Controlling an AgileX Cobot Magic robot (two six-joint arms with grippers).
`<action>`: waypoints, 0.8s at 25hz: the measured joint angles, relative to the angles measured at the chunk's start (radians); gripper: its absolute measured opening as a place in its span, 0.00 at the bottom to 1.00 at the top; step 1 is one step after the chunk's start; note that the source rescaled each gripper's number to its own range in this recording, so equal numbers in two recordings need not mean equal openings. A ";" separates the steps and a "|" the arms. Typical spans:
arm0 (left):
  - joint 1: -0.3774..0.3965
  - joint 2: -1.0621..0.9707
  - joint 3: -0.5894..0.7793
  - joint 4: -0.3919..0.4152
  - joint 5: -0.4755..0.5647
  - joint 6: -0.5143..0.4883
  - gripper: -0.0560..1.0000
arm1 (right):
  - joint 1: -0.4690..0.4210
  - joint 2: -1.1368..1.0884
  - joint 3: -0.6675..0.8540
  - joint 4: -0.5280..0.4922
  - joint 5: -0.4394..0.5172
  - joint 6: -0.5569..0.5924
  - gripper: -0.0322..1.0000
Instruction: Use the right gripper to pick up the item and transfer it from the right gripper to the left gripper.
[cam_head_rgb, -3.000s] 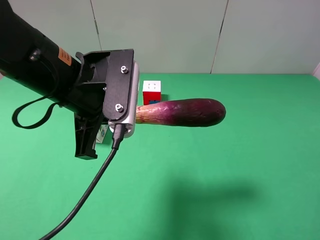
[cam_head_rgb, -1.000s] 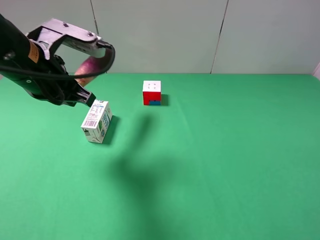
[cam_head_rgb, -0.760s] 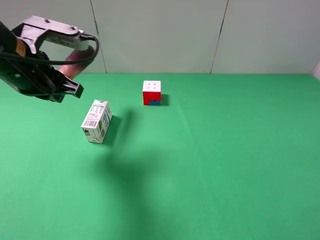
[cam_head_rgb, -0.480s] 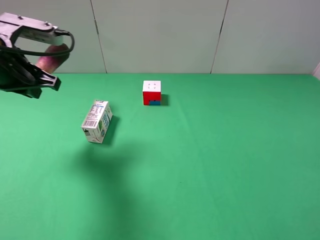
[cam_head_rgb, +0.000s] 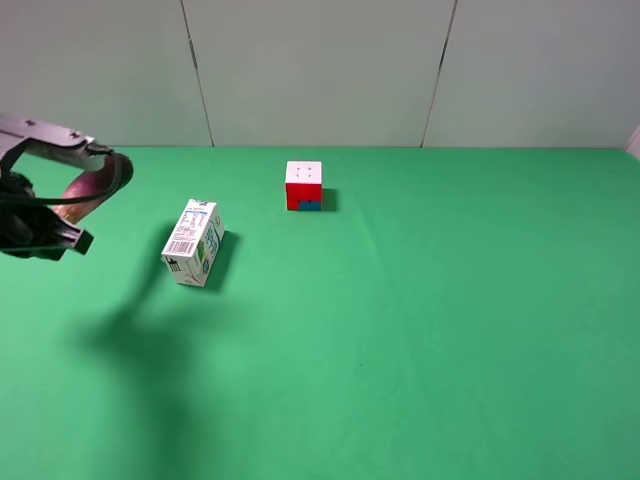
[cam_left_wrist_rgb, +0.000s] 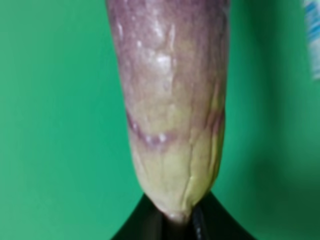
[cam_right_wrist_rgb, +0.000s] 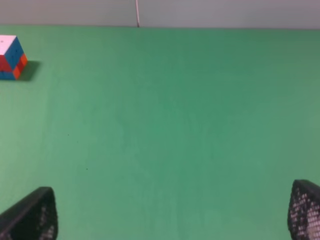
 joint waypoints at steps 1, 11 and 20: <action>0.012 0.000 0.013 0.000 -0.018 0.002 0.06 | 0.000 0.000 0.000 0.000 0.000 0.000 1.00; 0.049 0.151 0.046 0.004 -0.147 0.005 0.05 | 0.000 0.000 0.000 0.000 0.000 0.000 1.00; 0.049 0.256 0.037 0.004 -0.218 0.005 0.05 | 0.000 0.000 0.000 0.000 0.000 0.000 1.00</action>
